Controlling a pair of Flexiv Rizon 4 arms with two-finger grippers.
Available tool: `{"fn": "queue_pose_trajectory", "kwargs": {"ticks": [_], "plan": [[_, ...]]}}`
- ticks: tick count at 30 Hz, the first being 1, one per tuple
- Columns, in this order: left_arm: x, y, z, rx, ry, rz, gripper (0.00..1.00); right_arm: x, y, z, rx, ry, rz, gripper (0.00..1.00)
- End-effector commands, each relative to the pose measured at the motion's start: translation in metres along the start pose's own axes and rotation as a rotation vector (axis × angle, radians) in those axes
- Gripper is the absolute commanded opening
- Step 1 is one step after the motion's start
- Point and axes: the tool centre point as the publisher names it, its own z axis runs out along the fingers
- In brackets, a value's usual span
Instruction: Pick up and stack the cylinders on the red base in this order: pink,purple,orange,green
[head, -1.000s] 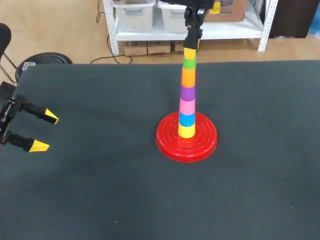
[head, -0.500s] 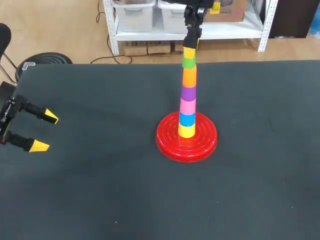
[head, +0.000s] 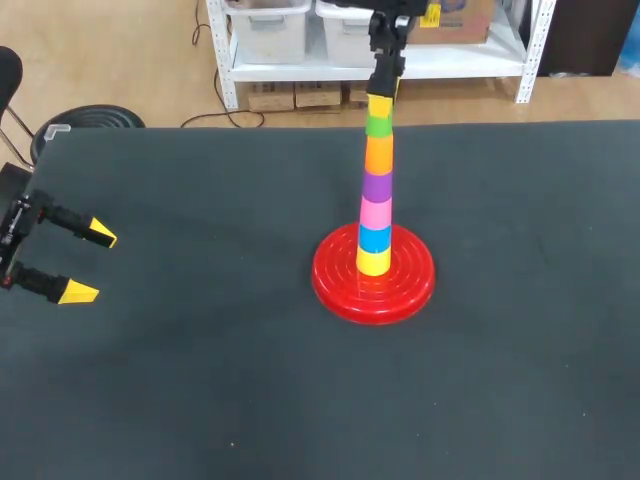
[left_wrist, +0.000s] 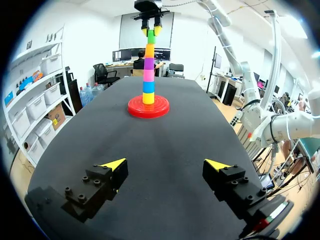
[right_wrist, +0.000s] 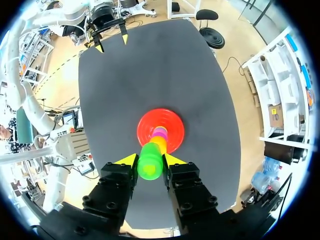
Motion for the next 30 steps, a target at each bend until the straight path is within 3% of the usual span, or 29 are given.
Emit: {"fn": "queue_pose_trajectory", "kwargs": {"ticks": [1,30], "plan": [[0.0014,0.0004,-0.0001,0.001,-0.002,0.003,1.0,0.002,0.0009,0.0023,-0.008,0.002,0.003,0.0],[0.0014,0.0004,-0.0001,0.001,-0.002,0.003,1.0,0.0064,-0.0065,0.0045,-0.012,0.013,0.029,0.0]]}}
